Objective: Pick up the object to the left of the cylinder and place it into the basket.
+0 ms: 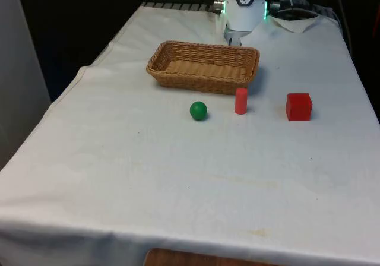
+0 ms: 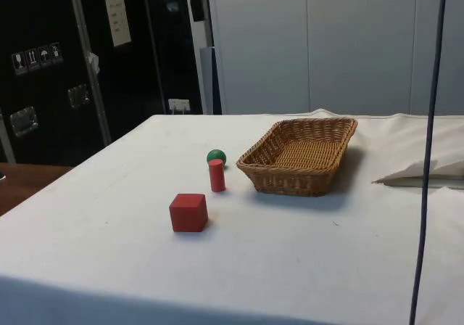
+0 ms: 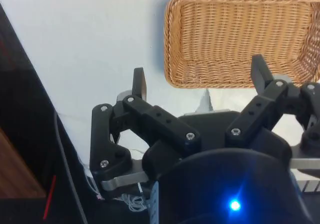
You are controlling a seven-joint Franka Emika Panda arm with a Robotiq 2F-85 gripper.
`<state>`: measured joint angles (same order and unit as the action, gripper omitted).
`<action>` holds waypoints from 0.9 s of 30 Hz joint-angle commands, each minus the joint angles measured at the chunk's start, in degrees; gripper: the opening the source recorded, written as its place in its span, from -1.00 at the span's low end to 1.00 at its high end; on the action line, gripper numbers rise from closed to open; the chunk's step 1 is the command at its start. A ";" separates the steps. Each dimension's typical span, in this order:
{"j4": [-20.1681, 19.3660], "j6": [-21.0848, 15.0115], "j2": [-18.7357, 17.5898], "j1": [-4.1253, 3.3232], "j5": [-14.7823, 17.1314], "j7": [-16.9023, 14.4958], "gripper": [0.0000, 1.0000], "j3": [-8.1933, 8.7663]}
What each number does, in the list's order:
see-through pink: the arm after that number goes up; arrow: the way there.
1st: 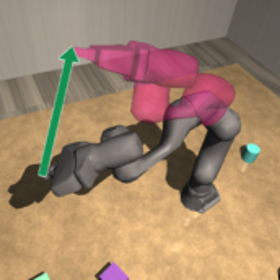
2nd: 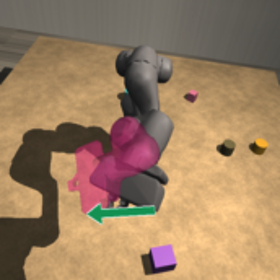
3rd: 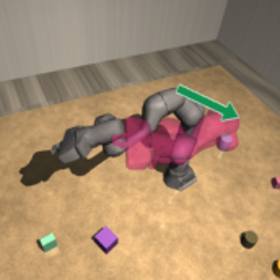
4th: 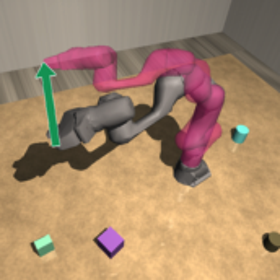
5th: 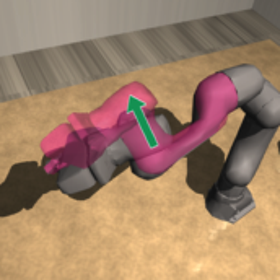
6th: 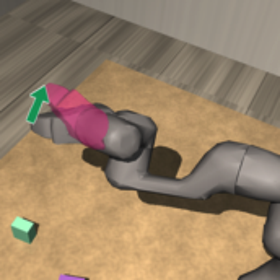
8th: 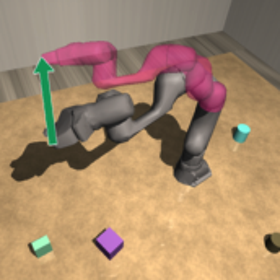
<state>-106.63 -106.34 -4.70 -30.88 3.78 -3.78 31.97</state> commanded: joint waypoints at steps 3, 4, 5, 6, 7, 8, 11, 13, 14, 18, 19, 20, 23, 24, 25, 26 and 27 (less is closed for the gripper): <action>-0.63 -2.01 -0.34 -0.46 -0.06 0.69 1.00 -0.46; -0.69 -2.29 -0.40 -0.52 -0.17 0.92 1.00 -0.63; -0.74 -2.64 -0.46 -0.57 -0.34 1.20 1.00 -0.86; -0.86 -2.98 -0.52 -0.57 -0.52 1.49 1.00 -1.15; -0.92 -3.27 -0.52 -0.57 -0.74 1.83 1.00 -1.43; -0.97 -3.55 -0.52 -0.52 -0.97 2.12 1.00 -1.66; -1.20 -4.30 -0.63 -0.63 -1.43 2.86 1.00 -2.23; -1.49 -5.39 -0.69 -0.74 -2.01 3.95 1.00 -3.09; -1.60 -5.73 -0.74 -0.80 -2.23 4.30 1.00 -3.38; -1.83 -5.90 -0.74 -0.52 -2.23 4.64 1.00 -4.24; -2.12 -7.28 -0.86 -0.86 -3.15 5.79 1.00 -4.64; -2.41 -7.91 -0.97 -0.86 -3.50 6.47 1.00 -5.16; -3.09 -9.17 -1.15 -0.97 -3.84 7.39 1.00 -5.90; -3.32 -9.63 -1.32 -0.97 -3.84 7.62 1.00 -6.19; -3.55 -9.97 -1.43 -0.97 -3.84 7.85 1.00 -6.42; -3.78 -10.31 -1.55 -0.97 -3.84 8.02 1.00 -6.59; -3.55 -9.51 -1.49 -0.74 -3.38 7.39 1.00 -6.59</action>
<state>-110.41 -116.25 -6.30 -31.63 0.40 3.84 25.15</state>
